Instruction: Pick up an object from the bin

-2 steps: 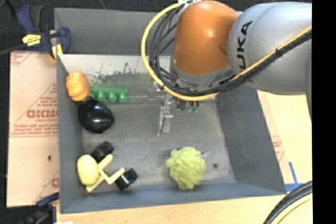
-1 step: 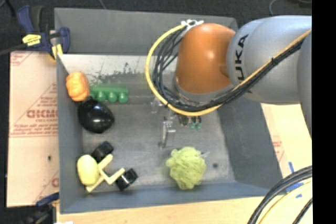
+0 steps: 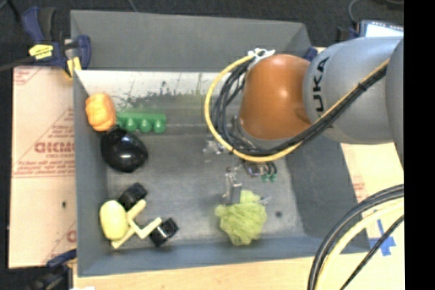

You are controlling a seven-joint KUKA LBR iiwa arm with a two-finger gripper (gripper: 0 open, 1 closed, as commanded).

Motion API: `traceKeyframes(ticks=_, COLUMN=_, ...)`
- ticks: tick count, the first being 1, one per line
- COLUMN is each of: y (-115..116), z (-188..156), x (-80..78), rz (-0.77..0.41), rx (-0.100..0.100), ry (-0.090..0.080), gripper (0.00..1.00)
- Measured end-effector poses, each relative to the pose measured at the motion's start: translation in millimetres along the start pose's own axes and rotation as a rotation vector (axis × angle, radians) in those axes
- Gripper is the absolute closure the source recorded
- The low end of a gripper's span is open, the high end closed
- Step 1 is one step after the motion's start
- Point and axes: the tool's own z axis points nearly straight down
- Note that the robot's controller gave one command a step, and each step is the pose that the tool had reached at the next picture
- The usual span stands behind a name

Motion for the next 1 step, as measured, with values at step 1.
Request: traceKeyframes(ticks=1, y=-22.6, z=27.8, x=20.6, rz=-0.094, rx=0.002, ry=0.001, gripper=0.0)
